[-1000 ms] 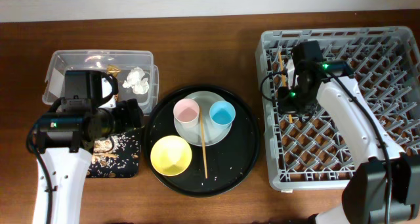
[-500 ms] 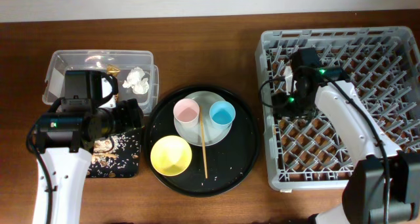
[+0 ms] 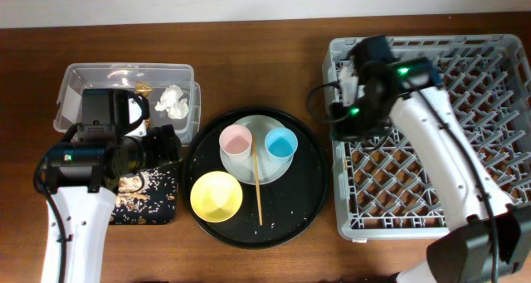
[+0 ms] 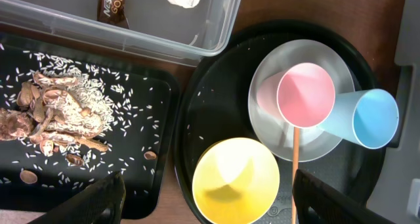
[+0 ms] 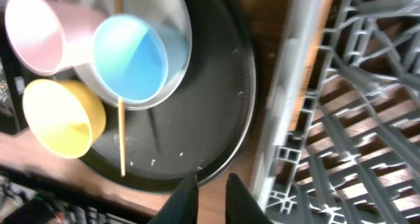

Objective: Sort waste into correct bins and load items into the dishwasher rack
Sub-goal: 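Return the right gripper to the plate and grasp the second chopstick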

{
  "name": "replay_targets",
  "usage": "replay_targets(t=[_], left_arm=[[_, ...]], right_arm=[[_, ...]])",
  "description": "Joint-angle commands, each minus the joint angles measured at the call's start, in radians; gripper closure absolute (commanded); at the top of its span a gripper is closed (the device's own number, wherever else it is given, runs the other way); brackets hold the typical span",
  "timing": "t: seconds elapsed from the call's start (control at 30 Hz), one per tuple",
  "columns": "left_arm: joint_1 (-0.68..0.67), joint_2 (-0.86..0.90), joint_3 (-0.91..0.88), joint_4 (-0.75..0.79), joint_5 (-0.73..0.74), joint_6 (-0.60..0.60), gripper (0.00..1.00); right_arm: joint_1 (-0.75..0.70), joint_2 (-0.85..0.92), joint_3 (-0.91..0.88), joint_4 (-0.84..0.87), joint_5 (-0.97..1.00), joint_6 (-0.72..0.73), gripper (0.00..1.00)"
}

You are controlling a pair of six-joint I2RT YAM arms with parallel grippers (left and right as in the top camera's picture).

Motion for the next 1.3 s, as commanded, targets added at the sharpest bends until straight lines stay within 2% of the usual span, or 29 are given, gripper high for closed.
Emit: replay_targets(t=[0.0,0.2,0.33,0.47,0.5,0.53,0.57,0.6,0.63,0.73,0.8,0.87,1.1,1.17,1.27], left_arm=[[-0.004,-0.007,-0.006,-0.003,-0.005,0.016,0.19],[-0.004,-0.007,-0.006,-0.004,-0.005,0.016,0.19],[-0.004,-0.007,-0.006,-0.004,-0.005,0.016,0.19],[-0.004,-0.007,-0.006,-0.005,-0.004,0.016,0.19],[-0.004,-0.007,-0.006,-0.007,-0.004,0.016,0.19],[-0.004,-0.007,-0.006,-0.012,-0.004,0.016,0.19],[-0.004,-0.007,-0.006,-0.016,-0.004,0.016,0.19],[-0.004,-0.007,-0.006,-0.016,-0.004,0.016,0.19],[-0.004,-0.007,-0.006,-0.016,-0.004,0.016,0.19],[-0.004,-0.007,-0.006,-0.016,-0.004,0.016,0.19],[-0.004,-0.007,-0.006,-0.018,-0.004,0.016,0.19],[-0.004,-0.007,-0.006,-0.026,-0.004,0.016,0.19],[-0.004,-0.007,-0.006,-0.027,-0.004,0.016,0.19],[-0.004,-0.007,-0.006,-0.027,-0.004,0.016,0.19],[-0.004,-0.007,-0.006,-0.027,-0.005,0.016,0.19]], right_arm=[[0.097,-0.004,0.008,-0.01,0.201,0.165,0.96],[0.169,-0.004,-0.101,0.02,0.215,0.191,0.96],[0.262,-0.004,-0.29,0.183,-0.016,0.192,0.96],[0.418,-0.004,-0.341,0.355,-0.002,0.356,0.96],[0.46,-0.004,-0.344,0.391,0.016,0.39,0.96],[0.519,-0.004,-0.349,0.407,0.107,0.488,0.95],[0.549,-0.004,-0.356,0.414,0.166,0.533,0.92],[0.588,-0.004,-0.367,0.429,0.233,0.584,0.85],[0.627,-0.003,-0.376,0.451,0.276,0.63,0.84],[0.684,0.008,-0.386,0.505,0.359,0.694,0.81],[0.695,0.037,-0.386,0.52,0.389,0.697,0.78],[0.694,0.095,-0.386,0.539,0.396,0.696,0.65],[0.694,0.152,-0.388,0.561,0.421,0.696,0.65],[0.694,0.175,-0.388,0.569,0.417,0.696,0.74],[0.694,0.195,-0.388,0.575,0.414,0.696,0.75]])
